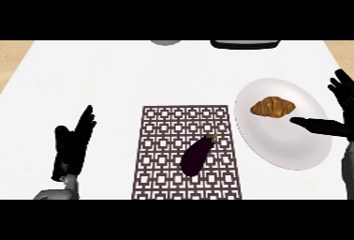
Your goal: Pick the croissant from the placemat and place it in the plate
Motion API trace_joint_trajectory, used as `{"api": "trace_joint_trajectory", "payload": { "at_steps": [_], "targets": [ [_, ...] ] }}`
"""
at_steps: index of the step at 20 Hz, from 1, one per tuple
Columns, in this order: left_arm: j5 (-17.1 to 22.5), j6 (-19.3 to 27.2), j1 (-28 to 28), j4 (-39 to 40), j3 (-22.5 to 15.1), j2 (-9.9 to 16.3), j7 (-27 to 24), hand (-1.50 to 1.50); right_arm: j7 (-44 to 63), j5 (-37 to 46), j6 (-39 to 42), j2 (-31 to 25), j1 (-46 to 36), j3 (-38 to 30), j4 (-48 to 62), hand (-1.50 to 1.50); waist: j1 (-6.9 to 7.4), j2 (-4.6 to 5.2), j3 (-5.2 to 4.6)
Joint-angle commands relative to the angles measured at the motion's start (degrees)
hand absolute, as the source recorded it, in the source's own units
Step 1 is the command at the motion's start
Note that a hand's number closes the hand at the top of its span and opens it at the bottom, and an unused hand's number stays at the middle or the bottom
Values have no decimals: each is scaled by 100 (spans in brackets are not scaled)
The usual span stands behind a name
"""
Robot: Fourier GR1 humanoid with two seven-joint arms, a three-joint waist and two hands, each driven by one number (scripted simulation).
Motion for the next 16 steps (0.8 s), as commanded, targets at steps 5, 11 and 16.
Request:
{"api": "trace_joint_trajectory", "payload": {
  "at_steps": [5, 11, 16],
  "targets": [
    [-215, 140, -14, -129, -73, -148, 186, 0, -839, -646, 541, -90, 656, -73, -49, -150, 30, 5, -2],
    [9, -269, 82, -92, 145, -1, 38, 0, -1232, -350, -101, -63, 270, 184, 692, -150, 54, 10, -2],
    [-203, 54, -433, 113, 128, -184, 292, 0, -522, -318, -267, 75, 823, 378, -325, -150, 16, 4, -4]
  ]
}}
